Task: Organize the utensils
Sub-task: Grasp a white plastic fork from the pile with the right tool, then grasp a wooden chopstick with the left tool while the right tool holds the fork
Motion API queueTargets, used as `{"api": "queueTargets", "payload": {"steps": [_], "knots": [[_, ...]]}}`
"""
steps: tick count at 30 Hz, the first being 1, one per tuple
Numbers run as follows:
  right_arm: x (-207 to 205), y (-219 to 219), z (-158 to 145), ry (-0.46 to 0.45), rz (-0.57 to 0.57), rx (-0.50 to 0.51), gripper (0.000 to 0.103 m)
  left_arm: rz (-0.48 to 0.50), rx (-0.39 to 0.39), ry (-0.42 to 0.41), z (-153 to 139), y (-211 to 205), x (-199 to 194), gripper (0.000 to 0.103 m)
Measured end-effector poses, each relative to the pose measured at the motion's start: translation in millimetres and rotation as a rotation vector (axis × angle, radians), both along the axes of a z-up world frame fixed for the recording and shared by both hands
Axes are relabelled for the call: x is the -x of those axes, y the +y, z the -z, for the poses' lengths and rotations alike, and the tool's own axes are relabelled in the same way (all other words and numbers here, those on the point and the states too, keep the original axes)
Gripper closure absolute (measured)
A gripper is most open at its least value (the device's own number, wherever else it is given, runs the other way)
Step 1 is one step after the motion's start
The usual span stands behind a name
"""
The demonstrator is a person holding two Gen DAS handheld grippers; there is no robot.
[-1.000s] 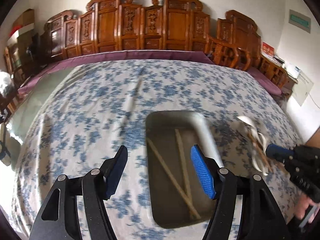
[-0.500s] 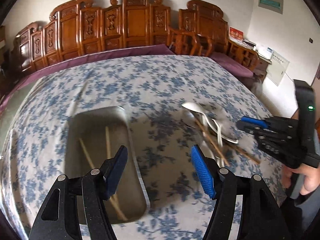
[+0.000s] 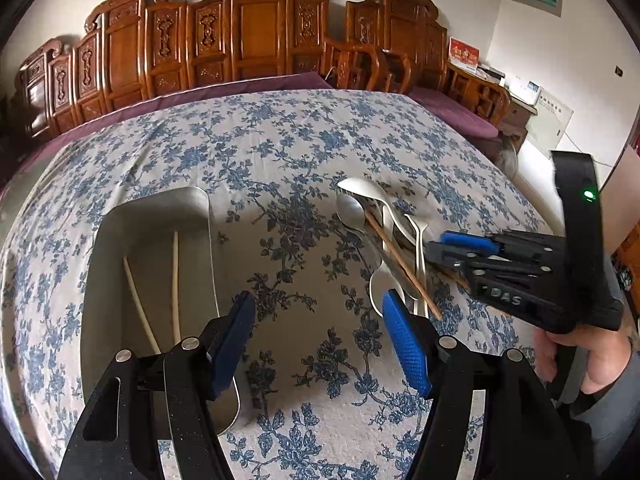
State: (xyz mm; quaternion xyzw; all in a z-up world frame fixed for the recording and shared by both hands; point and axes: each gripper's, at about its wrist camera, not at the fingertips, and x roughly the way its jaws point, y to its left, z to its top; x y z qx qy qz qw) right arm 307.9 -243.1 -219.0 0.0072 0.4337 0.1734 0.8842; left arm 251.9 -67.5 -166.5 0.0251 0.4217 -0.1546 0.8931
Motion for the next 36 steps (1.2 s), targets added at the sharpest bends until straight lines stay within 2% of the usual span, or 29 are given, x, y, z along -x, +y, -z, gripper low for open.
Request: {"api": "queueTargets", "payload": {"steps": [4, 14, 15, 17, 19, 24, 30, 36], "knots": [[-10, 6, 12, 0.023, 0.006, 0.019, 0.07, 0.004, -0.01, -0.001, 2, -1, 1, 0.04], [-20, 0, 17, 0.031, 0.052, 0.002, 0.07, 0.01, -0.024, 0.008, 7, -5, 1, 0.04], [-22, -2, 18, 0.036, 0.063, -0.002, 0.072, 0.012, -0.026, 0.007, 8, -5, 2, 0.04], [-25, -5, 23, 0.052, 0.089, 0.013, 0.083, 0.016, -0.032, 0.008, 9, -7, 3, 0.04], [-27, -7, 23, 0.053, 0.09, 0.006, 0.086, 0.016, -0.045, 0.007, 10, -9, 3, 0.04], [-22, -11, 15, 0.033, 0.078, -0.002, 0.098, 0.004, -0.055, 0.004, 9, -13, 5, 0.04], [-10, -31, -2, 0.003, 0.084, -0.066, 0.098, 0.005, -0.092, 0.009, 11, -25, 8, 0.04], [-1, -52, -19, -0.043, 0.108, -0.092, 0.098, 0.011, -0.081, 0.029, 10, -42, 3, 0.04]]}}
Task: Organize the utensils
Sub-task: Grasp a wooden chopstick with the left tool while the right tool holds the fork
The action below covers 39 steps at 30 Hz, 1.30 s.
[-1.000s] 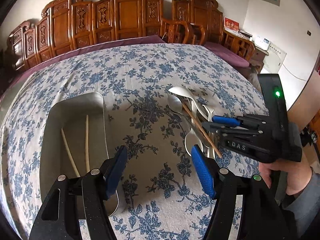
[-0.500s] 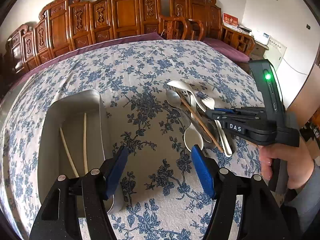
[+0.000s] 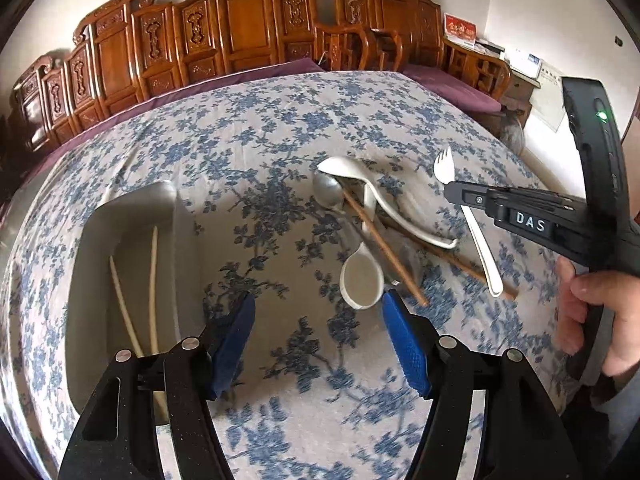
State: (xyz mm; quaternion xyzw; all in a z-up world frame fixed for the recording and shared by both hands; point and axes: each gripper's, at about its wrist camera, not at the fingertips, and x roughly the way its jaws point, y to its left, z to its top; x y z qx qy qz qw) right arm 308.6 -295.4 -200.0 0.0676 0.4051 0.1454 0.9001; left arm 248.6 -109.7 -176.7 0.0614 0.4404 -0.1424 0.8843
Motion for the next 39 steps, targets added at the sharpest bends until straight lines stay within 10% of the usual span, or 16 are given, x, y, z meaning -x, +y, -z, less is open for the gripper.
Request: {"api": "queueTargets", "payload": {"steps": [19, 39], "knots": [[5, -21, -10, -0.029, 0.028, -0.009, 0.098, 0.038, 0.017, 0.118, 27, -72, -9, 0.07], [8, -9, -12, -0.034, 0.004, 0.001, 0.098, 0.001, -0.036, 0.11, 25, -56, -7, 0.098]]}}
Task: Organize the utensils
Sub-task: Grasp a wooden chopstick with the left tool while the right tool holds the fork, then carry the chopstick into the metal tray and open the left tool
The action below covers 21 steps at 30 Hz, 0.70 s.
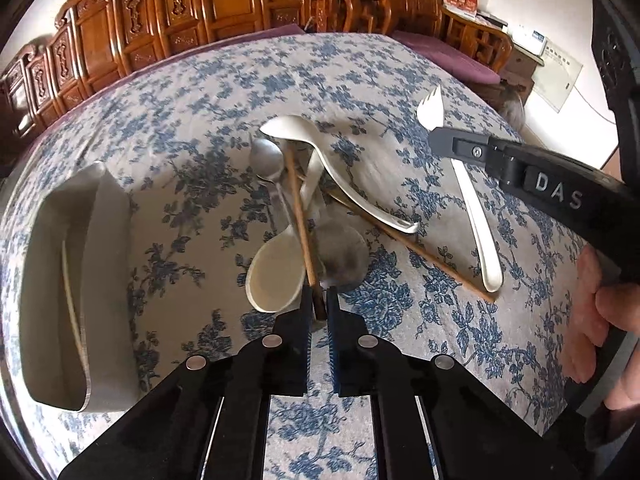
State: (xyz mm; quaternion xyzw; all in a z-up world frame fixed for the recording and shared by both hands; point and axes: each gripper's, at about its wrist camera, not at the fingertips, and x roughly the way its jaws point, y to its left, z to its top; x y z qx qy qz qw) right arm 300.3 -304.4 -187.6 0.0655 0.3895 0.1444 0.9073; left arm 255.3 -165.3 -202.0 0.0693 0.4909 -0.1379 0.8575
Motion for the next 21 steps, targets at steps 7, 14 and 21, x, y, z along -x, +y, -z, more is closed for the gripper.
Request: {"api": "queueTargets", "payload": {"steps": [7, 14, 21], "knots": [[5, 14, -4, -0.018, -0.035, 0.008, 0.098, -0.009, 0.004, -0.062, -25, 23, 20, 0.099], [7, 29, -4, -0.017, -0.07, 0.009, 0.098, -0.032, 0.034, -0.092, -46, 50, 38, 0.099], [17, 46, -9, -0.036, -0.105, 0.007, 0.098, -0.036, 0.049, -0.142, -67, 66, 51, 0.099]]}}
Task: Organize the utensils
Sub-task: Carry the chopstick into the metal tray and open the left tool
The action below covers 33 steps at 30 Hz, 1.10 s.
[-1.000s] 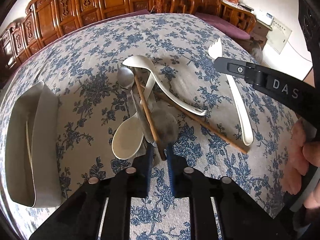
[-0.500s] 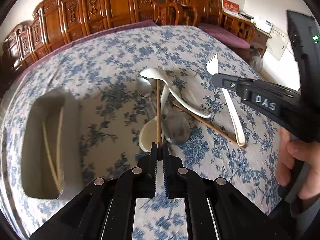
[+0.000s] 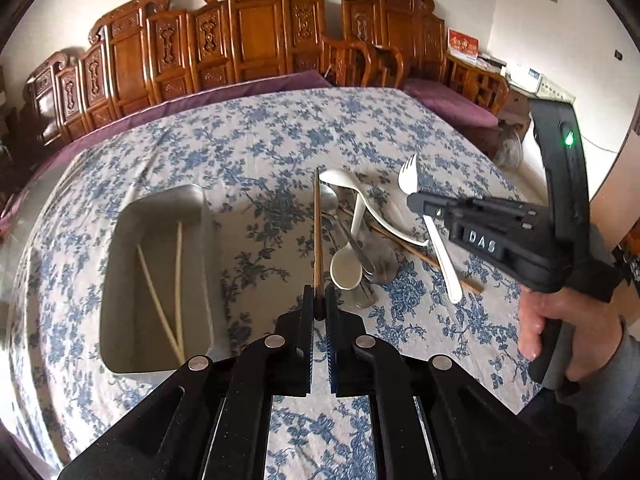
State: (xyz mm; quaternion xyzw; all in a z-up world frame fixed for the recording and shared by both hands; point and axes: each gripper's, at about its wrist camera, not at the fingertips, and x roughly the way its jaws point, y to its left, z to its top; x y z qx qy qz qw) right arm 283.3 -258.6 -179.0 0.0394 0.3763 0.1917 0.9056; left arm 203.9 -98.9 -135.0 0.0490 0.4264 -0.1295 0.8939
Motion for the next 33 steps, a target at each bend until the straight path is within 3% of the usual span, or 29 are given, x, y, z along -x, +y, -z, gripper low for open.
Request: {"api": "queueTargets", "payload": {"steps": [14, 23, 33], "knots": [[30, 43, -18, -0.05, -0.1, 0.026, 0.098, -0.086, -0.034, -0.035, -23, 70, 18, 0.099], [54, 82, -43, -0.105, -0.166, 0.1, 0.098, -0.139, -0.058, 0.006, -17, 115, 21, 0.099], [59, 99, -67, -0.071, -0.17, 0.121, 0.098, -0.189, -0.046, 0.056, 0, 142, -2, 0.099]]}}
